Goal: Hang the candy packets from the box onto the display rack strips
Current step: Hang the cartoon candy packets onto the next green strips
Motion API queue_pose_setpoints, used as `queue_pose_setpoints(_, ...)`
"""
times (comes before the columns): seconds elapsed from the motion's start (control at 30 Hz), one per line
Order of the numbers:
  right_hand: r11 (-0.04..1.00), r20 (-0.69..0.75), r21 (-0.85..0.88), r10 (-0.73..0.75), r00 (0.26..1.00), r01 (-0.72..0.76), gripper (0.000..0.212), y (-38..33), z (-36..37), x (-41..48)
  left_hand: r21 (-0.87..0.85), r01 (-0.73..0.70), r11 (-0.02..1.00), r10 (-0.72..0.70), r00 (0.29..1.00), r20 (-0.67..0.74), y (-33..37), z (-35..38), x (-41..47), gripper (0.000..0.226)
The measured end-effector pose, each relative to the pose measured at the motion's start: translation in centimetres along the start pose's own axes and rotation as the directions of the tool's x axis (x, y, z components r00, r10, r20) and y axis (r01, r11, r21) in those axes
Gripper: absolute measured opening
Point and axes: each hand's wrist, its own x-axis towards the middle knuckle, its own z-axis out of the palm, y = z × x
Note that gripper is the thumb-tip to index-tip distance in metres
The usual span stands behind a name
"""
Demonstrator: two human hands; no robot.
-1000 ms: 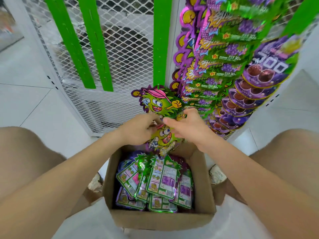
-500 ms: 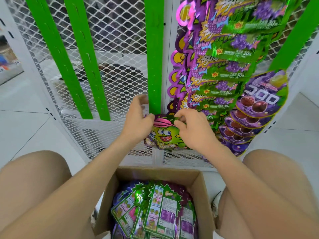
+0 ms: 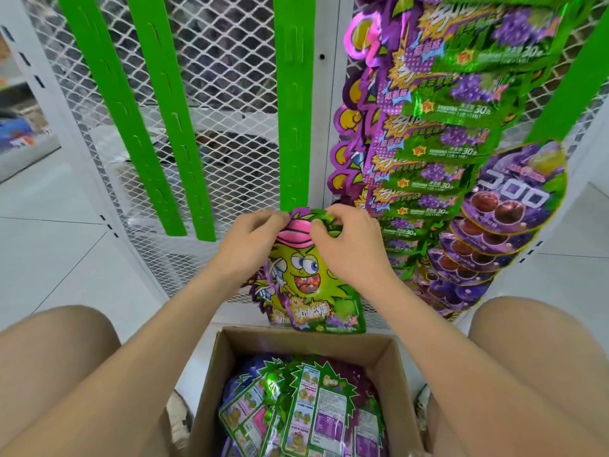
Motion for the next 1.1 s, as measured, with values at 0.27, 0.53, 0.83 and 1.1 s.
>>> queue_pose_setpoints(0.27, 1.0, 0.013, 0.008, -0.008, 1.0, 0.008, 0.05, -0.2, 0.9, -0.4, -0.03, 0.068, 0.997, -0.066, 0.994, 0.087, 0.1, -1.3, -1.0, 0.031)
queue_pose_setpoints(0.53, 0.994, 0.104, -0.109, -0.009, 0.995, 0.02, 0.048, 1.8, 2.3, -0.5, 0.066, 0.016, 0.998, -0.022, 0.995, 0.097, -1.0, -1.5, -1.2, 0.04)
queue_pose_setpoints(0.83, 0.901, -0.071, -0.406, -0.2, 0.977, 0.155, 0.026, 1.9, 0.6, -3.3, 0.733, -0.338, 0.59, 0.524, 0.851, -0.029, -5.0, 0.0, -3.7, 0.063)
queue_pose_setpoints(1.1, 0.865, 0.552, -0.493, 0.394, 0.735, -0.094, 0.021, 8.9, 6.7, -9.5, 0.754, -0.409, 0.513, -0.157, 0.819, 0.551, -9.7, 1.0, -5.1, 0.013)
